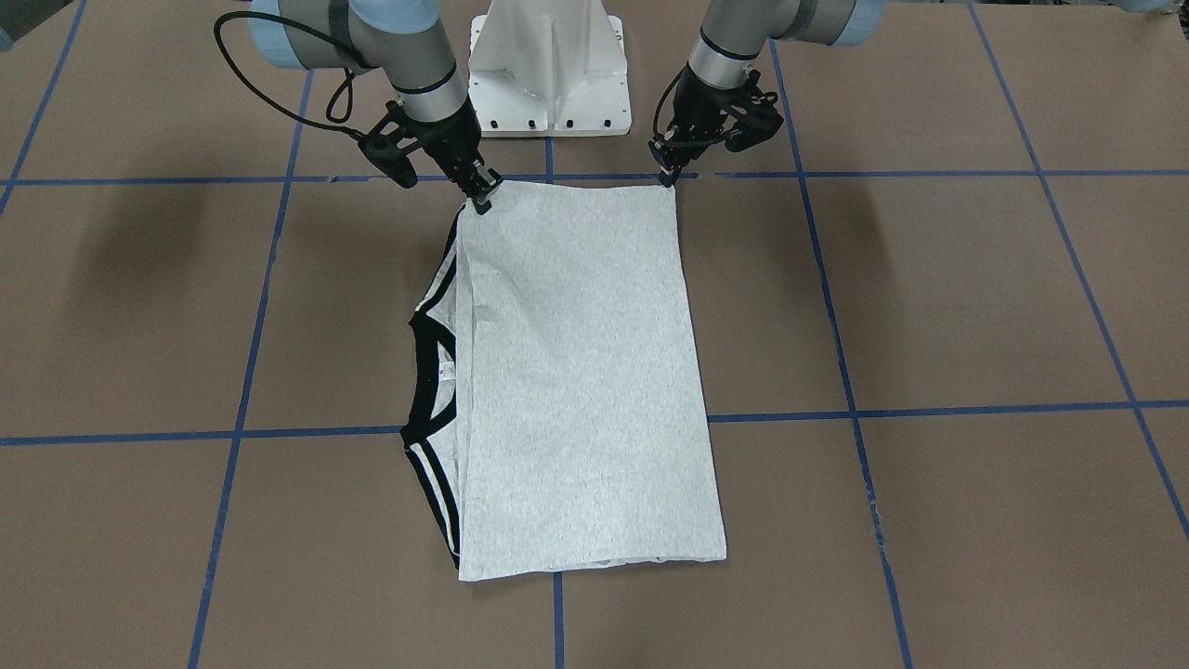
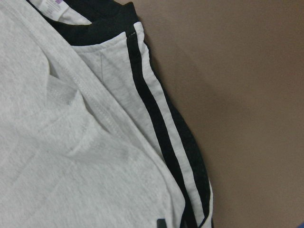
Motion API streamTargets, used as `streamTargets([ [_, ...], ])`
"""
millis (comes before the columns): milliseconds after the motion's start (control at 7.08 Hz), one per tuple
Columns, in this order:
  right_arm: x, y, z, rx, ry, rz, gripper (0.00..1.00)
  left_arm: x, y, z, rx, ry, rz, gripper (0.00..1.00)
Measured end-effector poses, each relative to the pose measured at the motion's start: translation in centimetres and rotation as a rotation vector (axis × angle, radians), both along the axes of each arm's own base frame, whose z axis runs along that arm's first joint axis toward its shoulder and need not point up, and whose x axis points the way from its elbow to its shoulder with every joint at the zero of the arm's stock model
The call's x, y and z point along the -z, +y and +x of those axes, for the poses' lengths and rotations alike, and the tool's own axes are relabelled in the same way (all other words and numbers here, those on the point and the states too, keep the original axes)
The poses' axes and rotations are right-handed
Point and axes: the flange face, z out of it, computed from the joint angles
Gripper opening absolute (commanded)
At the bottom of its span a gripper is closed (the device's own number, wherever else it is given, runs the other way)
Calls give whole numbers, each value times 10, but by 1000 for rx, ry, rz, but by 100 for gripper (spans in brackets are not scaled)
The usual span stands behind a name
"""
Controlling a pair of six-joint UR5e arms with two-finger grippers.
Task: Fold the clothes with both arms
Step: 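Lift the near shirt edge with both grippers and fold it away from the robot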
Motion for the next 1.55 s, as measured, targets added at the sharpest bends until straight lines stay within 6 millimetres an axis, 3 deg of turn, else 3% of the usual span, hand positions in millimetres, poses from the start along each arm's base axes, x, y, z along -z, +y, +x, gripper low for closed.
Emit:
streamTargets([
  [282, 1, 34, 20, 8, -29, -54, 0, 37, 44, -11, -58, 66, -58, 0],
  [424, 5, 56, 43, 19, -53, -76, 0, 50, 61, -17, -77, 89, -88, 0],
  [565, 13, 71, 70, 23, -81, -94, 0, 62, 71, -26, -85, 108, -110, 0],
  [706, 22, 72, 88, 13, -96, -104, 0, 74, 70, -38, -80, 120, -114, 0],
  [847, 32, 58, 96, -15, -96, -110, 0, 86, 59, -52, -68, 130, -89, 0],
  [1130, 51, -7, 88, -72, -77, -113, 0, 99, 5, -66, -26, 121, 56, 0],
  [1554, 52, -96, 66, -97, -15, -65, 0, 83, -93, -62, 54, 9, 204, 0],
])
